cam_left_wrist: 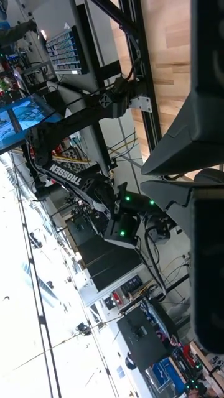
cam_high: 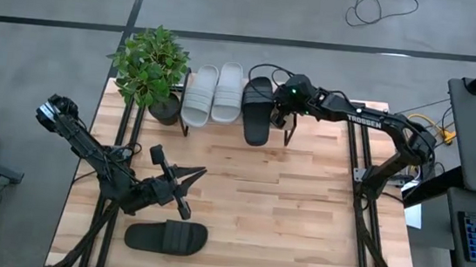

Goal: Pick and place slides into the shelf
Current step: Put the right black slipper on the shelf

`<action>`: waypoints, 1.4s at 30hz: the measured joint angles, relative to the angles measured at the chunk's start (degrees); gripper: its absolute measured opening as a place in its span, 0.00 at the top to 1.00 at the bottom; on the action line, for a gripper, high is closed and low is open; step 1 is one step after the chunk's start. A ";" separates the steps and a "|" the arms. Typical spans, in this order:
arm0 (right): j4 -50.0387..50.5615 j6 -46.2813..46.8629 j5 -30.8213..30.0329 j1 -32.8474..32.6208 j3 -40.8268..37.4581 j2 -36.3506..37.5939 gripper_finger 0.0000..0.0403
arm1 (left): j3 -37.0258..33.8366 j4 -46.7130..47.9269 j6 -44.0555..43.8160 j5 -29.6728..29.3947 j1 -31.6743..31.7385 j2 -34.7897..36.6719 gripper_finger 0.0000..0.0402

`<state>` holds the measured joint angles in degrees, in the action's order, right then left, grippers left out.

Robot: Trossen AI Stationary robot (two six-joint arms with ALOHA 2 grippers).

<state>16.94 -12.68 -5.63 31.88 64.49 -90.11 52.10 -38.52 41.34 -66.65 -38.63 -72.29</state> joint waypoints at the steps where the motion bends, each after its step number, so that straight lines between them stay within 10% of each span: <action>1: 0.47 0.03 0.00 0.00 -0.02 0.02 0.98 | 0.00 0.00 0.00 -0.01 0.00 0.00 0.97; 15: 9.02 -5.99 -0.39 -0.34 -0.10 10.96 0.97 | 0.00 0.00 0.00 -0.01 0.00 -0.01 0.97; 23: 8.52 -13.08 1.79 -9.26 -1.78 17.66 0.78 | 0.00 0.00 0.00 -0.01 0.00 0.00 0.97; 33: 1.08 -31.29 -25.39 -19.89 -2.71 12.49 0.57 | 0.00 0.00 0.00 -0.01 0.00 0.00 0.97; 42: -9.58 -40.69 -25.09 -19.76 -2.71 5.29 0.60 | 0.00 0.02 0.02 -0.05 0.00 0.00 0.97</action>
<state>7.37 -53.37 -30.72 12.12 61.78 -84.81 52.10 -38.50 41.36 -66.70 -38.63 -72.29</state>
